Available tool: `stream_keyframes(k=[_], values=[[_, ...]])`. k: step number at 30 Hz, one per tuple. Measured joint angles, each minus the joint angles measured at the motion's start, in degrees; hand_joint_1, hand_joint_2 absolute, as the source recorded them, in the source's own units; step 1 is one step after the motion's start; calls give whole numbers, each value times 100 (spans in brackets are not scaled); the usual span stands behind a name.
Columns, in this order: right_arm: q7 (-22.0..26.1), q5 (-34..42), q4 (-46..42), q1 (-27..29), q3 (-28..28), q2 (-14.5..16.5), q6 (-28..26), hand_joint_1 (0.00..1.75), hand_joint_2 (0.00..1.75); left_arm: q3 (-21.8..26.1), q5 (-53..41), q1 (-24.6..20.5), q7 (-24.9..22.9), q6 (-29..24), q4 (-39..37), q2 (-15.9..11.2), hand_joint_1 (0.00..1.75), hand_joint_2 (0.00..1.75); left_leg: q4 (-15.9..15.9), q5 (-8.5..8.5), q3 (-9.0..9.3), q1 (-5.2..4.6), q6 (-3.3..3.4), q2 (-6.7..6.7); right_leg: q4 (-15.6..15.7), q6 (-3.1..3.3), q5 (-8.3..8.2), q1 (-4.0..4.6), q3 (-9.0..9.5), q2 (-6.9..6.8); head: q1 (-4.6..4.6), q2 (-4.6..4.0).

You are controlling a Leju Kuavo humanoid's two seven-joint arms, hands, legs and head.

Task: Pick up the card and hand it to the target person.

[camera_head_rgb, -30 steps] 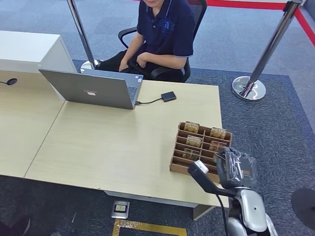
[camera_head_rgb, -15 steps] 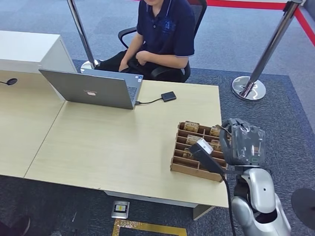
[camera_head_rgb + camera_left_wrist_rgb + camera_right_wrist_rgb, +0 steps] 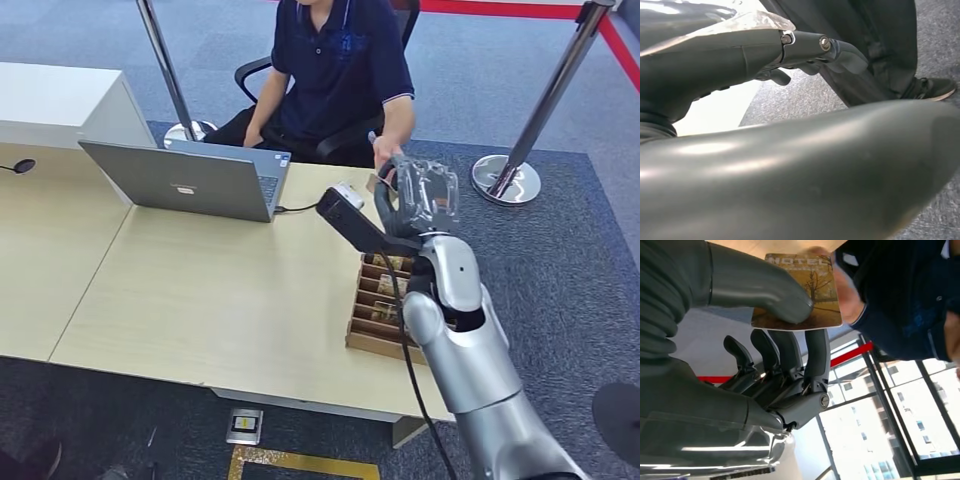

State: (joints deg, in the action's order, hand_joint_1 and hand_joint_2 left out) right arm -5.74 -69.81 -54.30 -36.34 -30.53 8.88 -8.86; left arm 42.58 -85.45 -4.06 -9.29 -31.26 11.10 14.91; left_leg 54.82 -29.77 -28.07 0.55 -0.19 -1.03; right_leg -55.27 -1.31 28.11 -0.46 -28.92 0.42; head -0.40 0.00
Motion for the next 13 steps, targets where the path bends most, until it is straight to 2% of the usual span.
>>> stream_keyframes(k=[6, 13], values=[[-125, -54, 1130, -524, -59, 477, -85, 144, 175, 0, 4, -1, -49, -8, 0, 0, 0, 0, 0, 0, -2, 0, 0, 0, 3, 0, 1, 0, 0, 0, 0, 0], [-201, -213, 1770, -642, -121, 652, -193, 141, 175, 0, 1, 2, -72, 30, 0, -2, 0, 0, 1, -1, -4, -1, 1, 0, 7, 0, 1, -1, 0, 0, 0, 0]])
